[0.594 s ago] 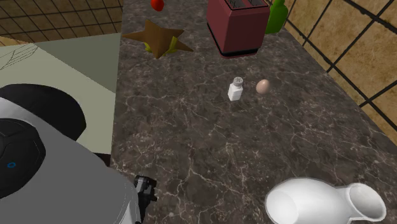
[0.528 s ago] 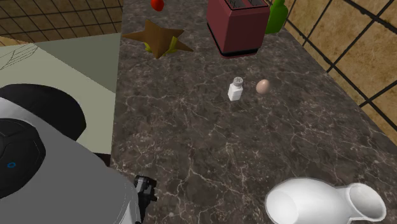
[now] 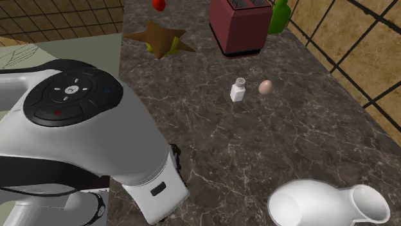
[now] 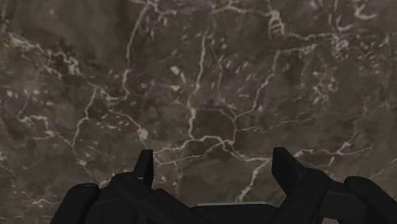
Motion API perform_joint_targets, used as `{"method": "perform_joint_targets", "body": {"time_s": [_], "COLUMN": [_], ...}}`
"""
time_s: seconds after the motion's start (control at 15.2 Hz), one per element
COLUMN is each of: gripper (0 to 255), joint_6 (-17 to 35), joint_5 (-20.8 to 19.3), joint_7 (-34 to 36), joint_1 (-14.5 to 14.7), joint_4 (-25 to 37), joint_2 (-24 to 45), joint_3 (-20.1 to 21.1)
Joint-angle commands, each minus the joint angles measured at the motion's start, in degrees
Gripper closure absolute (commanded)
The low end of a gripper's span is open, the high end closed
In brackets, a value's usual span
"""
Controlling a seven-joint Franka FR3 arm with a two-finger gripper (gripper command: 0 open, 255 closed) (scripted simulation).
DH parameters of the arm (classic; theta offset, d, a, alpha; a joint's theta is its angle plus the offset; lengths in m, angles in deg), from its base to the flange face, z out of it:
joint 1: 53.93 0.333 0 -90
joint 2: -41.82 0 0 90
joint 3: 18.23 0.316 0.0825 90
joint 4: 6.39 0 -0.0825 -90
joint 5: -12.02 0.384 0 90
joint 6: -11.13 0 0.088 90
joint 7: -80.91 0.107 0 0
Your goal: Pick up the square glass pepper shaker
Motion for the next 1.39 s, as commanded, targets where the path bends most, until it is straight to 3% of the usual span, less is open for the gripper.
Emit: {"method": "perform_joint_targets", "body": {"time_s": [0.0, 0.73, 1.32], "gripper": [0, 0, 0], "joint_6": [1.6, 8.4, 11.1], "joint_5": [1.2, 3.8, -0.2], "joint_7": [1.6, 11.5, 20.6], "joint_1": [0.6, 3.2, 5.4], "joint_4": [1.5, 14.2, 29.8], "joint_2": [2.4, 17.2, 31.9], "joint_3": [1.4, 9.9, 16.5]}}
